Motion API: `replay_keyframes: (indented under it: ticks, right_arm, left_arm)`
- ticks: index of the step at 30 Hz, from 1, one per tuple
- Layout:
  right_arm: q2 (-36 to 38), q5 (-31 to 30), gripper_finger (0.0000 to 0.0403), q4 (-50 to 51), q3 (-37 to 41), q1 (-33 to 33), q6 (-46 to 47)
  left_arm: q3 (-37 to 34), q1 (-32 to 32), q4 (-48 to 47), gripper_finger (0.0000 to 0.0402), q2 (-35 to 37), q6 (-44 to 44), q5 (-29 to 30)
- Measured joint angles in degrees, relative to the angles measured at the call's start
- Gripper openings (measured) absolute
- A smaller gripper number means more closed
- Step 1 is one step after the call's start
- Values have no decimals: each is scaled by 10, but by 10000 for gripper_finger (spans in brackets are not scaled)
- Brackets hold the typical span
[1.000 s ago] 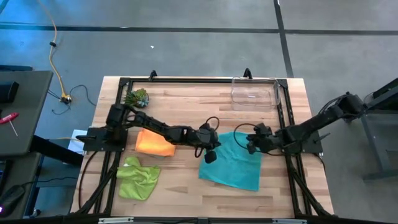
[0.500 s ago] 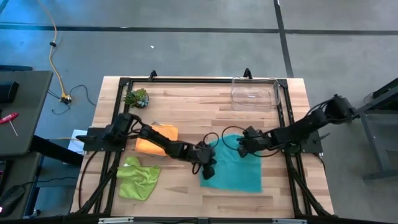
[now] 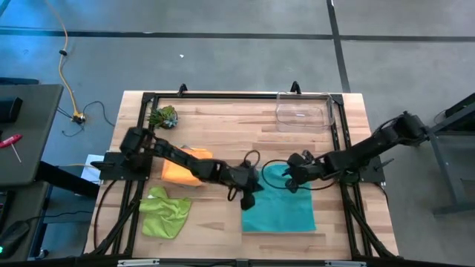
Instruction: Fold microfiber towels
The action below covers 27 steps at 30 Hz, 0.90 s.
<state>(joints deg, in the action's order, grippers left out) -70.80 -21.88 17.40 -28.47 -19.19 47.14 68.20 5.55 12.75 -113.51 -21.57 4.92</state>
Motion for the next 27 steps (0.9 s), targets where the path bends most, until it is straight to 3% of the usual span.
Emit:
replay_keyframes:
  ticks: [4, 7, 11, 15, 21, 27]
  right_arm:
    - [83, -5, 0, -2, 44, -16, 37]
    - [139, -6, 0, -57, 88, -30, 68]
    - [173, -12, 0, -160, 134, -46, 84]
    - [162, -31, 0, -174, 137, -50, 80]
    - [119, -16, 0, -162, 106, -28, 53]
    - [101, 82, 0, -142, 70, 26, -13]
  left_arm:
    - [0, -24, -28, 0, 28, 41, 18]
    - [-18, -35, -4, 0, 39, 47, 17]
    - [-94, -38, 108, 0, 51, -10, 13]
    - [-167, -38, 224, 0, 68, -68, 15]
    - [-196, -38, 169, 0, 85, -58, 21]
    - [-196, -41, 85, 0, 115, -31, -6]
